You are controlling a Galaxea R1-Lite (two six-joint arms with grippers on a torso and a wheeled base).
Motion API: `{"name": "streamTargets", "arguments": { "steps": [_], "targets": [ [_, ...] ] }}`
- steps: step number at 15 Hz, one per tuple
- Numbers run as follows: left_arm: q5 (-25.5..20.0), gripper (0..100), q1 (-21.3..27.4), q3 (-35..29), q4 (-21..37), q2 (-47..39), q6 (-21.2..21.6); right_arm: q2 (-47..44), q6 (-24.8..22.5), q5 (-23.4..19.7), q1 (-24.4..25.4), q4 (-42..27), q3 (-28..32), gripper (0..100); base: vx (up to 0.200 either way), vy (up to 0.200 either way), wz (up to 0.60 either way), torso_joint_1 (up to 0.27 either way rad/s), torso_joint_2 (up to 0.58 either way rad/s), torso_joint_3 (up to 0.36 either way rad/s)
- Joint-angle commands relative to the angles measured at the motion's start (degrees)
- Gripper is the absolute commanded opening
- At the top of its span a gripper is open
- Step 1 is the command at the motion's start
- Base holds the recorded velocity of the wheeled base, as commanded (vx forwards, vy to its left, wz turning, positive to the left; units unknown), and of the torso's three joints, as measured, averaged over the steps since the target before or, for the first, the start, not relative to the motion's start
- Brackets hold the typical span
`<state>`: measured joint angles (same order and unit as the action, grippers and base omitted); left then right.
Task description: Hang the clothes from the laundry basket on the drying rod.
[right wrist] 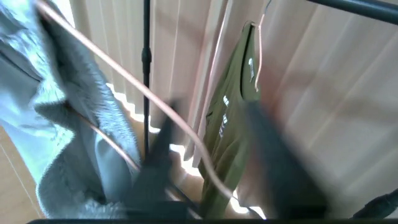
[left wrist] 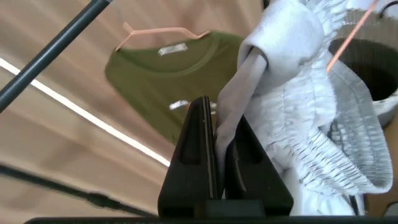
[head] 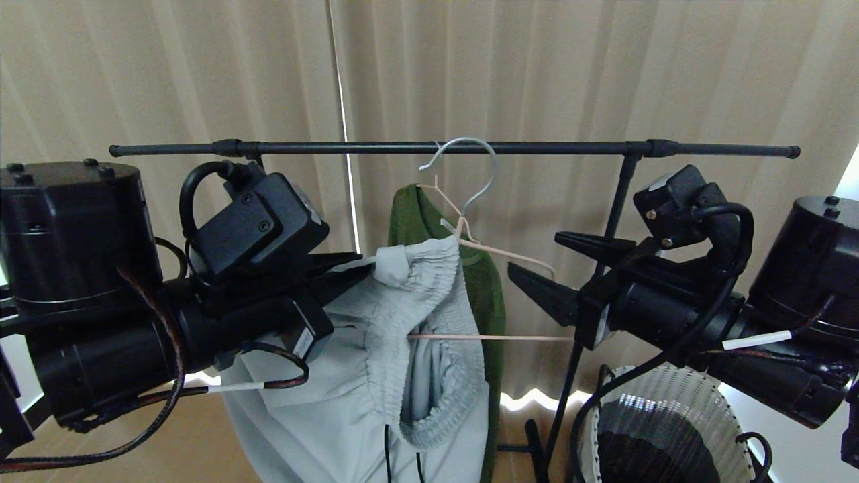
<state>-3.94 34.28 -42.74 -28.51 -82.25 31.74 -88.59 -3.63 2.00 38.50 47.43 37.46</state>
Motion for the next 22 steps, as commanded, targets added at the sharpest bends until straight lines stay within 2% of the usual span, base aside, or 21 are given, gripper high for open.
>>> {"name": "streamTargets", "arguments": {
  "steps": [1,7,9,13,16,17,18,22],
  "targets": [
    [0.6,0,-1.58,0.11,-0.14,0.07,-0.02,0.08,-0.15,0.02,-0.27,-0.15,-0.02,100,0.0,0.0,0.0,0.0,0.0,0.0],
    [11.67,0,-7.03,1.7,-0.84,1.83,-0.63,0.35,0.03,-0.07,-0.35,2.22,-2.66,100,0.0,0.0,0.0,0.0,0.0,0.0],
    [11.58,0,-7.12,1.87,-4.53,1.83,-2.13,0.35,0.12,-0.15,0.61,2.58,-4.68,100,0.0,0.0,0.0,0.0,0.0,0.0],
    [11.06,0,-6.59,1.78,-10.51,1.65,-2.48,0.17,0.47,-0.24,5.54,2.58,-6.08,100,0.0,0.0,0.0,0.0,0.0,0.0],
    [10.71,0,-2.99,1.96,-13.94,2.36,-3.97,-2.55,1.35,-0.15,7.29,2.66,-6.52,100,0.0,0.0,0.0,0.0,0.0,0.0],
    [10.71,0,-2.99,1.96,-13.94,2.36,-3.97,-2.55,1.35,-0.15,7.29,2.66,-6.52,100,0.0,0.0,0.0,0.0,0.0,0.0],
    [7.19,0,-0.97,1.96,-14.29,3.24,-5.38,-4.66,1.26,0.02,7.29,3.72,-4.85,100,0.0,0.0,0.0,0.0,0.0,0.0],
    [5.43,0,0.52,1.7,-14.38,3.41,-5.38,-8.0,1.08,0.29,6.77,8.03,-4.59,100,0.0,0.0,0.0,0.0,0.0,0.0]
  ]
}}
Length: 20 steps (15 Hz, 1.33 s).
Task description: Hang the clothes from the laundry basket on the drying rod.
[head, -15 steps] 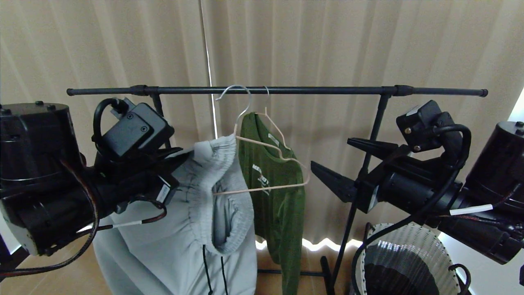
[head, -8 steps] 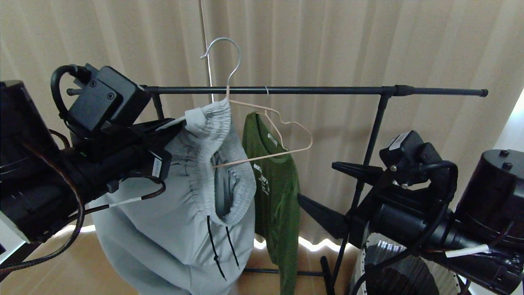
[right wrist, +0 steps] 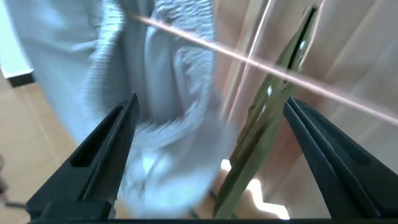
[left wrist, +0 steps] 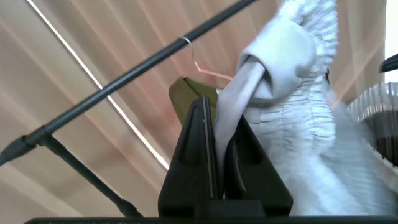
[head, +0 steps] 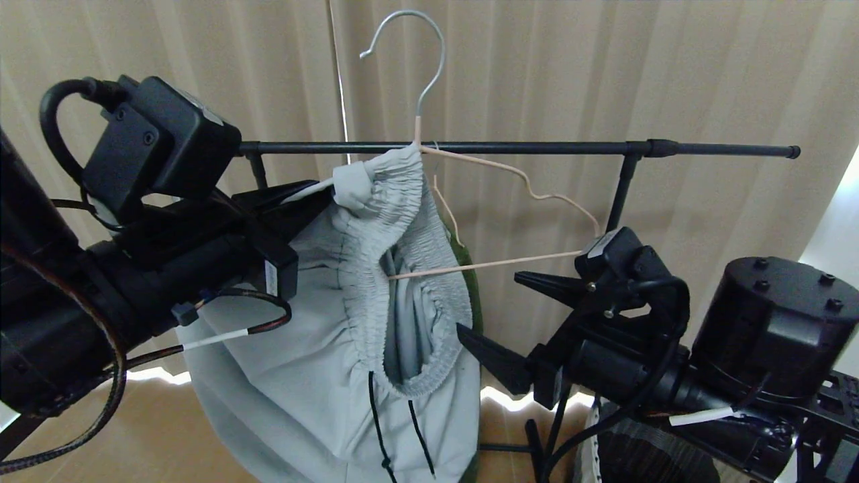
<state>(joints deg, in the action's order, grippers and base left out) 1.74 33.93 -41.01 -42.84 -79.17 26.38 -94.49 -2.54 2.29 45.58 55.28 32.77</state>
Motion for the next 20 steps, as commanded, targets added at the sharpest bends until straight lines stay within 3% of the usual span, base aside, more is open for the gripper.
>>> {"name": "streamTargets", "arguments": {
  "steps": [1,5,6,11,20],
  "targets": [
    [-0.6,0,1.05,-0.12,-0.05,0.5,-0.01,-2.89,-0.01,-0.01,-0.4,0.26,0.19,100,0.0,0.0,0.0,0.0,0.0,0.0],
    [-0.6,0,1.14,-0.3,-0.76,0.68,-0.36,-3.6,-0.01,-0.01,-0.4,0.26,0.1,100,0.0,0.0,0.0,0.0,0.0,0.0],
    [-0.6,0,1.14,-0.3,-1.46,0.59,-0.54,-3.6,-0.01,0.08,-0.49,0.26,-0.07,0,0.0,0.0,0.0,0.0,0.0,0.0],
    [-0.6,0,1.05,-0.21,-2.69,1.12,-1.51,-3.25,-0.01,0.7,-1.28,0.17,-0.34,0,0.0,0.0,0.0,0.0,0.0,0.0],
    [-0.51,0,-2.02,1.19,-2.69,1.29,-1.16,-1.66,-0.1,2.19,-16.31,0.17,0.37,0,0.0,0.0,0.0,0.0,0.0,0.0]
  ]
}}
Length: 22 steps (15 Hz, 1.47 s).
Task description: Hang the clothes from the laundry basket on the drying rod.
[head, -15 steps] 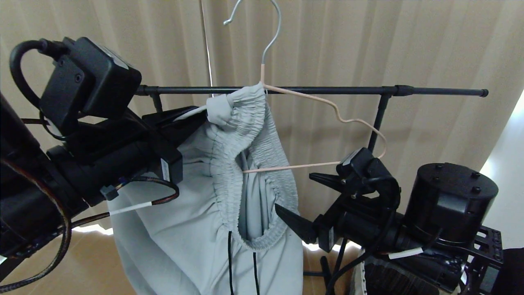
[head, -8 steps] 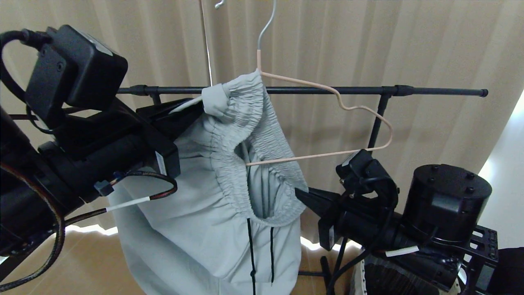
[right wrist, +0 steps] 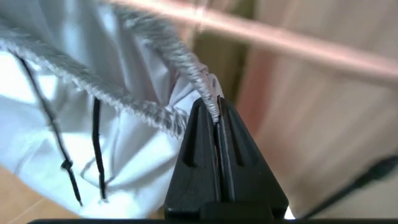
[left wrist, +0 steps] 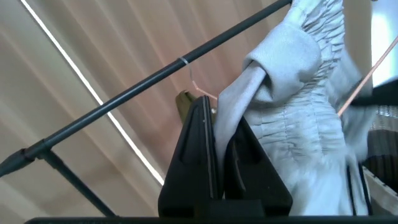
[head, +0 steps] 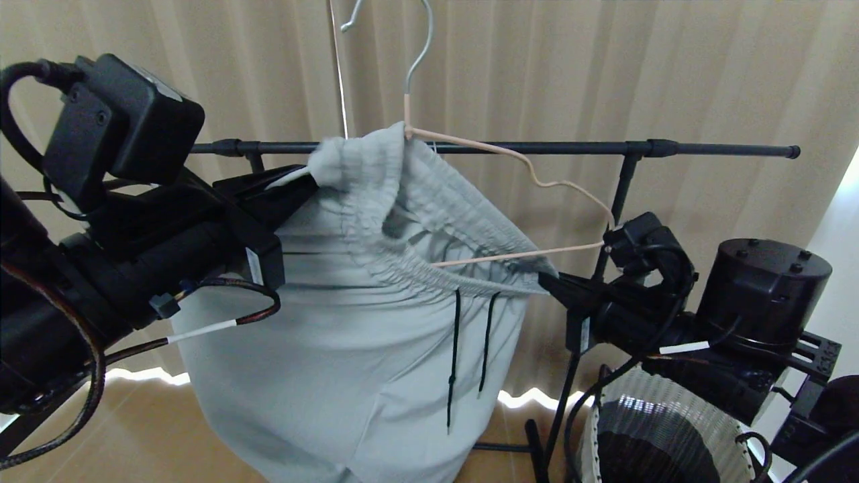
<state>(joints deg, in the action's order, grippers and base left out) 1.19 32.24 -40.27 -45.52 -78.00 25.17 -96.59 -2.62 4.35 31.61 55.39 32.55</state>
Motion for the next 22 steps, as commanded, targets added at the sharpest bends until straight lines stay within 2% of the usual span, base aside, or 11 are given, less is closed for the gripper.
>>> {"name": "streamTargets", "arguments": {
  "steps": [1,5,7,13,15,18,22],
  "targets": [
    [0.04,0,-0.34,0.63,-0.01,0.21,0.14,0.61,-0.1,0.13,-2.96,0.06,0.85,0,0.0,0.0,0.0,0.0,0.0,0.0],
    [-0.05,0,-0.34,3.88,-0.01,1.71,0.84,0.43,-0.1,0.13,-8.67,-0.2,3.22,0,0.0,0.0,0.0,0.0,0.0,0.0],
    [-0.05,0,-0.43,5.64,-0.01,2.67,2.69,0.43,-0.1,0.13,-10.43,-0.37,4.1,0,0.0,0.0,0.0,0.0,0.0,0.0],
    [-0.05,0,-4.12,8.8,0.08,2.94,7.52,0.79,-0.28,-0.05,-10.6,-0.64,6.21,0,0.0,0.0,0.0,0.0,0.0,0.0],
    [0.04,0,-4.12,8.8,0.08,2.59,7.7,0.87,-0.28,-0.31,-9.29,-0.55,6.56,0,0.0,0.0,0.0,0.0,0.0,0.0],
    [0.3,0,-4.03,8.71,0.08,1.18,7.79,1.14,-0.28,-0.57,-2.08,-0.73,9.02,0,0.0,0.0,0.0,0.0,0.0,0.0],
    [2.94,0,-3.68,7.66,0.08,-0.23,7.61,1.14,-0.19,-0.48,5.57,-0.46,8.06,0,0.0,0.0,0.0,0.0,0.0,0.0]
  ]
}}
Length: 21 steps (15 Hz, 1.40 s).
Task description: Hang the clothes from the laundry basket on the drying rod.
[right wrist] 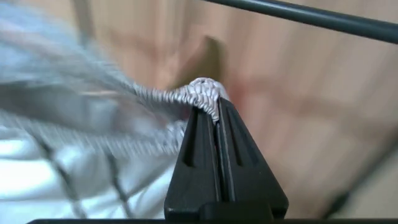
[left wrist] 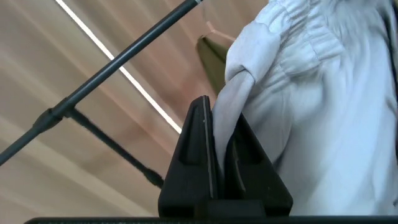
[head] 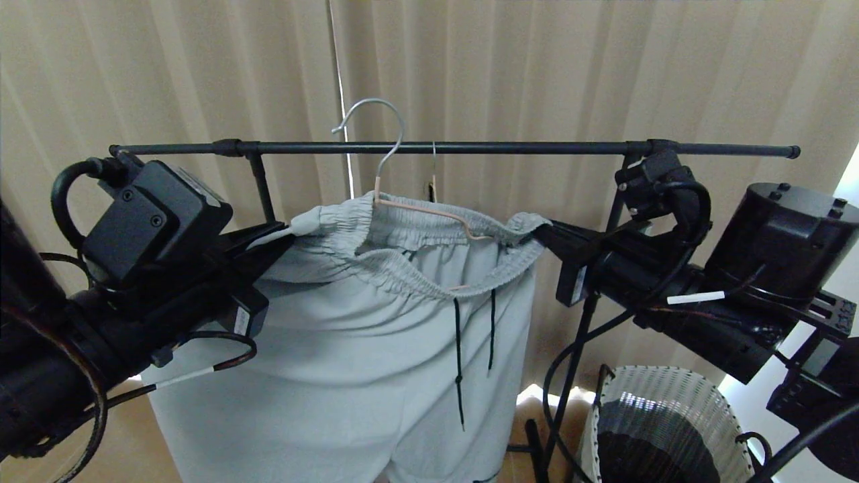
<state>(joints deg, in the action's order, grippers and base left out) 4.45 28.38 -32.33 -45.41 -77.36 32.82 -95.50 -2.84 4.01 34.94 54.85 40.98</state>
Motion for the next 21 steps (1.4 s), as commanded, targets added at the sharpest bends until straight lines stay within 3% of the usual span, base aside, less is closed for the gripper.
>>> {"name": "streamTargets", "arguments": {
  "steps": [1,7,8,11,13,17,19,21],
  "targets": [
    [2.58,0,0.1,-0.89,-0.03,-0.95,-0.47,-0.39,0.12,-0.14,3.29,0.26,-1.17,0,0.0,0.0,0.0,0.0,0.0,0.0],
    [3.9,0,0.18,-0.89,-0.03,-0.95,-4.16,-1.53,0.2,-0.41,5.84,0.35,-1.52,0,0.0,0.0,0.0,0.0,0.0,0.0],
    [3.9,0,0.1,-0.98,-0.03,-0.86,-4.25,-1.44,0.2,-0.41,5.84,0.44,-1.61,100,0.0,0.0,0.0,0.0,0.0,0.0],
    [3.9,0,0.1,-1.07,-0.12,-1.3,-5.04,-0.12,0.12,-0.23,5.84,0.61,-3.1,100,0.0,0.0,0.0,0.0,0.0,0.0],
    [3.99,0,0.18,-2.04,-0.12,-1.39,-7.86,1.99,-0.06,-0.5,5.84,0.61,-4.25,100,0.0,0.0,0.0,0.0,0.0,0.0],
    [5.48,0,0.18,-3.35,-0.12,-3.15,-9.35,5.94,-0.32,-9.81,5.23,0.61,-4.6,100,0.0,0.0,0.0,0.0,0.0,0.0],
    [5.57,0,2.03,-3.53,-0.12,-3.76,-11.11,5.41,-1.73,-9.9,5.23,0.44,-2.93,100,0.0,0.0,0.0,0.0,0.0,0.0],
    [5.57,0,4.76,-3.18,-0.12,-3.76,-11.99,3.92,-6.21,-9.9,4.7,0.0,-1.43,100,0.0,0.0,0.0,0.0,0.0,0.0]
  ]
}}
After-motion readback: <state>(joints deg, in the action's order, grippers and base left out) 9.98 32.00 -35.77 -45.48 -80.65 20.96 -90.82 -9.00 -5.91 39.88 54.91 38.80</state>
